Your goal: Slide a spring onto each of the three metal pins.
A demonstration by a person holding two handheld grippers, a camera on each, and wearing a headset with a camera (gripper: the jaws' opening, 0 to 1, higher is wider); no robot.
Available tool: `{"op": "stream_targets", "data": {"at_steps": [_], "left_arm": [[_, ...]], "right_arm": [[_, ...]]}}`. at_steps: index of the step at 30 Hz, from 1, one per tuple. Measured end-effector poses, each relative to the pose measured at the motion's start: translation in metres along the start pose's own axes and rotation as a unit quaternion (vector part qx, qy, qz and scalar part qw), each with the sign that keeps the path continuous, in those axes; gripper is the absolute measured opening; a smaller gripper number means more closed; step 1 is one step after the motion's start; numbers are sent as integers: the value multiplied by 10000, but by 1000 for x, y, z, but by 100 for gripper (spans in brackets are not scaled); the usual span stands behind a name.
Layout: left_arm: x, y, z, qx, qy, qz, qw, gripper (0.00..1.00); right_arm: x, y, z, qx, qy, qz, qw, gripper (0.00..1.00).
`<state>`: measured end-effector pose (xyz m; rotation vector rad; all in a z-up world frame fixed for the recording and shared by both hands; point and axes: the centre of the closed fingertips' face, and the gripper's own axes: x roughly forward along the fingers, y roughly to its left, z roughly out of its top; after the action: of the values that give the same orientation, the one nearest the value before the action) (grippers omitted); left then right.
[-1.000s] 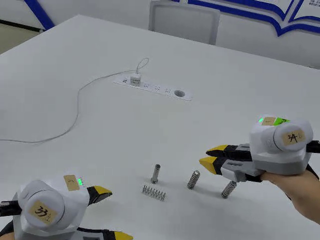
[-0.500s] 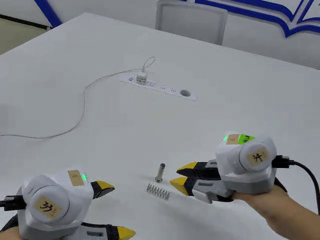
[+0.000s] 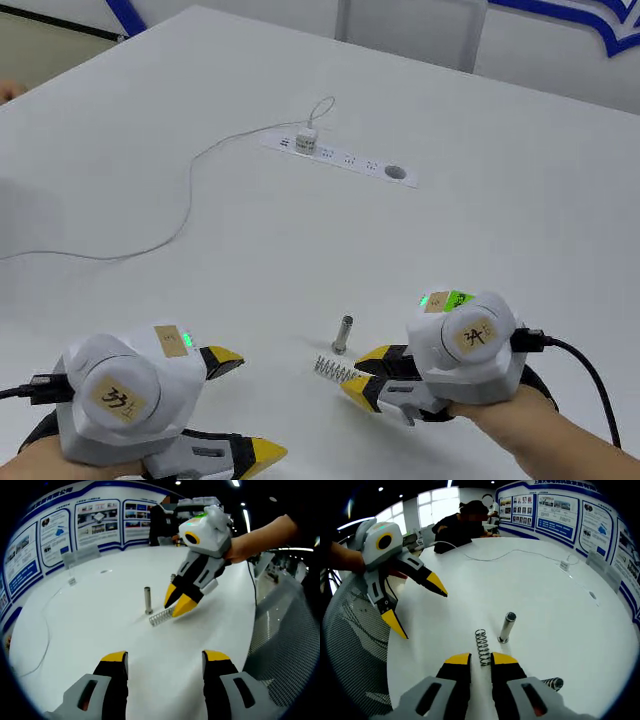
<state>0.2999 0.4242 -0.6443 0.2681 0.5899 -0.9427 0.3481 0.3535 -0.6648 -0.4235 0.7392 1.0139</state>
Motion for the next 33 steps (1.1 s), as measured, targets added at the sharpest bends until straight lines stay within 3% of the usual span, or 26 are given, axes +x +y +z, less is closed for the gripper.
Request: {"op": "stream_targets", "data": {"at_steps": [7,10,19,24,29,33], "left_arm": [[1,-1,-3,-24,61,-30,10000,61],[0,-1,4,-122,-89,-37,9999,61],[2,-3,1,-60,-14,-61,10000,60],[0,-5,13,-297,-289,-114,9991,57],[1,-7,12,-279,-249,-135,9992,57],[3,-11,12,-186,-233,-238,9993,54]], "right_arm": [[6,-7,-7,63,116,-55,9999,15],[7,-6,-7,197,84,-41,9998,15],[5,-3,-8,65,98,-1,9999,11],[6,-4,-7,23,159,-31,9999,10],[-2,-2,-8,-83,193,-16,9998,10],[-12,-1,-2,-172,31,0,9998,10]]}}
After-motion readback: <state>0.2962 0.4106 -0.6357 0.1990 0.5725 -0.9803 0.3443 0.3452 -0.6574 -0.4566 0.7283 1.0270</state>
